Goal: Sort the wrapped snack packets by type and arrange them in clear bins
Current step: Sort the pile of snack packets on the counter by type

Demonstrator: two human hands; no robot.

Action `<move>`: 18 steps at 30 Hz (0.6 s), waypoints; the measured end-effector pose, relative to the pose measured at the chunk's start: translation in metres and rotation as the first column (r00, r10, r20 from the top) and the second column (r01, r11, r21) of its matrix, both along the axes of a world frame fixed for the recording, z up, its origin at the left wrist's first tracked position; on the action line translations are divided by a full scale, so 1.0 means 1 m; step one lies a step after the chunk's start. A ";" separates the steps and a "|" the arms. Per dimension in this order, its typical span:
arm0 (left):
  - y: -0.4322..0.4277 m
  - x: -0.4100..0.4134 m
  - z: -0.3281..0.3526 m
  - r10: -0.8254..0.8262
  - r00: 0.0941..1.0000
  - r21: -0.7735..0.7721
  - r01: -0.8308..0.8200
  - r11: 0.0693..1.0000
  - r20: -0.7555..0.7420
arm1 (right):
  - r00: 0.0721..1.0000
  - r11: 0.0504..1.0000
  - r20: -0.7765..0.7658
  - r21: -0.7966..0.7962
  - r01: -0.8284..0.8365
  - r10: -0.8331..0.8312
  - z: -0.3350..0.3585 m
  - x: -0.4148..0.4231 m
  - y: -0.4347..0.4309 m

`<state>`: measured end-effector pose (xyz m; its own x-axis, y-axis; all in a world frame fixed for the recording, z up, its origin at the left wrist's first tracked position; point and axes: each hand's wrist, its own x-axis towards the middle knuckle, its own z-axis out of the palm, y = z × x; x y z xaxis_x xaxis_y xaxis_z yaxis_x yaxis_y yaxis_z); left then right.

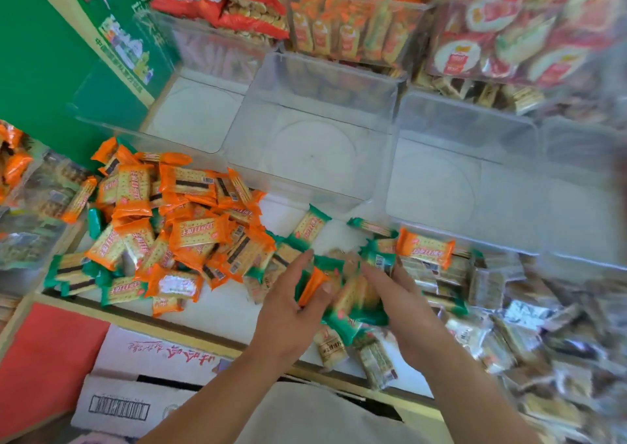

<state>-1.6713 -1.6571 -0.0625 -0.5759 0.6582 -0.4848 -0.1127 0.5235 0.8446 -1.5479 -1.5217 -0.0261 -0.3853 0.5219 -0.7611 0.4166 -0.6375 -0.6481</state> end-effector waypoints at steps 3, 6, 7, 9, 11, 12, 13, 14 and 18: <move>0.022 0.032 0.007 -0.132 0.991 0.021 0.132 0.991 -0.017 | 0.999 0.999 0.005 -0.007 0.043 -0.043 0.009 0.042 0.002; 0.047 0.070 0.019 -0.198 0.980 0.051 0.199 0.979 -0.017 | 0.996 0.993 0.002 0.078 0.088 -0.089 0.019 0.090 0.004; 0.054 0.084 0.023 -0.207 0.978 0.070 0.206 0.976 0.011 | 0.993 0.989 -0.005 0.094 0.116 -0.116 0.021 0.109 0.007; 0.065 0.115 0.030 -0.228 0.970 0.106 0.220 0.970 0.080 | 0.978 0.980 -0.066 0.000 0.199 -0.198 0.026 0.146 0.015; 0.075 0.151 0.037 -0.298 0.945 0.127 0.281 0.951 0.137 | 0.956 0.969 -0.173 -0.114 0.220 -0.238 0.035 0.181 0.024; 0.081 0.171 0.041 -0.338 0.926 0.136 0.318 0.938 0.169 | 0.955 0.967 -0.181 -0.144 0.211 -0.235 0.038 0.198 0.028; 0.087 0.192 0.045 -0.367 0.909 0.149 0.342 0.928 0.196 | 0.956 0.968 -0.191 -0.161 0.195 -0.224 0.039 0.217 0.031; 0.093 0.214 0.048 -0.385 0.897 0.159 0.357 0.921 0.216 | 0.953 0.965 -0.198 -0.172 0.197 -0.230 0.037 0.236 0.035; 0.121 0.288 0.056 -0.442 0.870 0.210 0.400 0.892 0.219 | 0.955 0.974 -0.212 -0.136 0.183 -0.209 0.033 0.306 0.054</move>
<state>-1.3834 -1.5363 -0.0061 -0.0976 0.8876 -0.4502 -0.1318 0.4369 0.8898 -1.2421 -1.4679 0.0070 -0.4508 0.5190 -0.7262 0.1293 -0.7671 -0.6284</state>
